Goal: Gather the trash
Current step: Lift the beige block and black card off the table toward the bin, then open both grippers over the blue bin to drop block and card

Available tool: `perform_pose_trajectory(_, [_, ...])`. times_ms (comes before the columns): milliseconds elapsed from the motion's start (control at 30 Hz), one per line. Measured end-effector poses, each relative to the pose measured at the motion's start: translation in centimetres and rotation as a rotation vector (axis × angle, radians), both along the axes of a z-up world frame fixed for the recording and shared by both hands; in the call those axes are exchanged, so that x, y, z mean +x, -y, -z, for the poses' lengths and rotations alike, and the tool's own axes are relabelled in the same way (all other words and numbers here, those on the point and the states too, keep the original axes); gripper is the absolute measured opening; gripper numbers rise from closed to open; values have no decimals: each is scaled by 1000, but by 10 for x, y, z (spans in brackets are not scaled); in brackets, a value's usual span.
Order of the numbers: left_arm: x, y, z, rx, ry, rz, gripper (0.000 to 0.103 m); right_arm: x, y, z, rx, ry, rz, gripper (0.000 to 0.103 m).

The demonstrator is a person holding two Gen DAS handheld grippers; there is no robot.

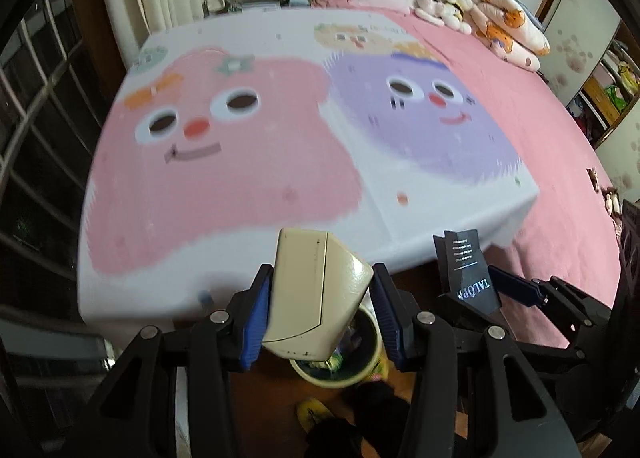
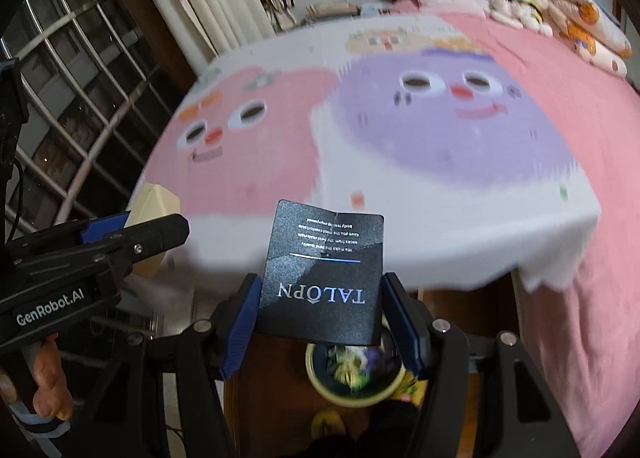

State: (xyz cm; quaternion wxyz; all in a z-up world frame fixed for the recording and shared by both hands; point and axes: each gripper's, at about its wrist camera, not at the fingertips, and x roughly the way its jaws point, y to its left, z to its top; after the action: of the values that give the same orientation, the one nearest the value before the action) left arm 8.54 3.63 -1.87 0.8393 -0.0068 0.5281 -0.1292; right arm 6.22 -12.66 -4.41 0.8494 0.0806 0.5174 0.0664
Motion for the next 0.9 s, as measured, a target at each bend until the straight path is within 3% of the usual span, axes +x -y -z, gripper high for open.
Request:
perform_pose_trajectory(300, [-36,22,73,-22,-100,-25,47,-32,15,73,7,-137,-10,61])
perform_pose_trajectory(733, [-49,46,233,-4,-235,-69,47,-44,41,218,19,-260,-3,61])
perform_pose_trajectory(867, [-47,46,256,-2,-243,-86,49,-42,44,242,21,-277,1,61])
perform_pose_trajectory(900, [-45,47,260,0,-244,-90,55,-45,46,246,21,-278,1,61])
